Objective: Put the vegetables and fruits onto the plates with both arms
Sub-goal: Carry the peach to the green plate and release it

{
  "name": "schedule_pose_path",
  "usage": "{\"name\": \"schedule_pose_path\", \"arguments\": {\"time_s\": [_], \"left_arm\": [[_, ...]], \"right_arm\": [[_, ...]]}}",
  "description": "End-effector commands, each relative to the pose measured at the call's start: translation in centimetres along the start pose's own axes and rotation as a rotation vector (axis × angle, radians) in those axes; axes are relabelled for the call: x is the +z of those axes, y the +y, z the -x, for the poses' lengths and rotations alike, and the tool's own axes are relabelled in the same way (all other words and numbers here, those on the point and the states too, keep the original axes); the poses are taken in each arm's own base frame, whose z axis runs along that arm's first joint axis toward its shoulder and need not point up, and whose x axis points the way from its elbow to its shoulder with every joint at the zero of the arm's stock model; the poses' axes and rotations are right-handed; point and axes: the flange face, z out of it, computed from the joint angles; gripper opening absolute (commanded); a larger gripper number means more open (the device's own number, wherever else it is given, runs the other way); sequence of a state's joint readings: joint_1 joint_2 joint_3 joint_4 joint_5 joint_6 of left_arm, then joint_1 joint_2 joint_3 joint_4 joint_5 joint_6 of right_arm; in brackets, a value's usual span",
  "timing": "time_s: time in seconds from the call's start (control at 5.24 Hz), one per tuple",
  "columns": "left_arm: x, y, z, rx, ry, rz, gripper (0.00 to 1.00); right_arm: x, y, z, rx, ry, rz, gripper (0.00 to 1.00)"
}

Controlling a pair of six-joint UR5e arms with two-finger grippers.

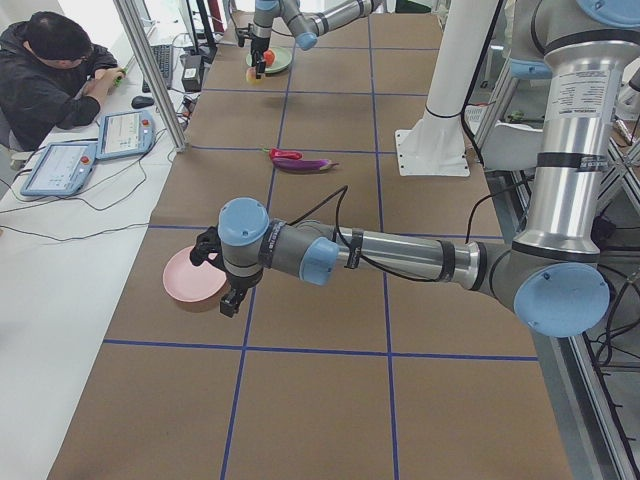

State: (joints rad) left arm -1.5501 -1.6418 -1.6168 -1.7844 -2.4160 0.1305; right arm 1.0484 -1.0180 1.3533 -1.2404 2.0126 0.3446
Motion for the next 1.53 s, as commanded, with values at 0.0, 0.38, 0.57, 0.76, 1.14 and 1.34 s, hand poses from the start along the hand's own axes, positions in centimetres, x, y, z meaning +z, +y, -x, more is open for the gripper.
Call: {"name": "schedule_pose_path", "arguments": {"time_s": [0.0,0.38,0.57,0.76,1.14,1.34], "left_arm": [[-0.1,-0.2,-0.1,0.006,0.000,-0.004,1.00],[0.1,-0.3,-0.3,0.010,0.002,-0.002,1.00],[0.2,-0.3,-0.3,0.011,0.002,-0.001,1.00],[0.2,-0.4,-0.4,0.012,0.003,0.000,1.00],[0.1,-0.5,-0.4,0.012,0.001,-0.002,1.00],[0.7,-1.0,-1.4,-0.021,0.010,0.000,1.00]], "right_arm": [[1.5,7.2,-10.0,-0.089,0.010,0.035,0.00],[3.0,10.5,-11.7,-0.077,0.023,0.059,0.00],[4.5,11.5,-12.9,-0.056,0.041,0.092,0.83],[5.0,11.6,-13.4,-0.033,0.065,0.098,0.99],[-0.6,11.6,-19.0,0.212,-0.102,0.099,0.99],[-4.3,14.1,-23.5,0.303,-0.105,0.093,1.00]]}}
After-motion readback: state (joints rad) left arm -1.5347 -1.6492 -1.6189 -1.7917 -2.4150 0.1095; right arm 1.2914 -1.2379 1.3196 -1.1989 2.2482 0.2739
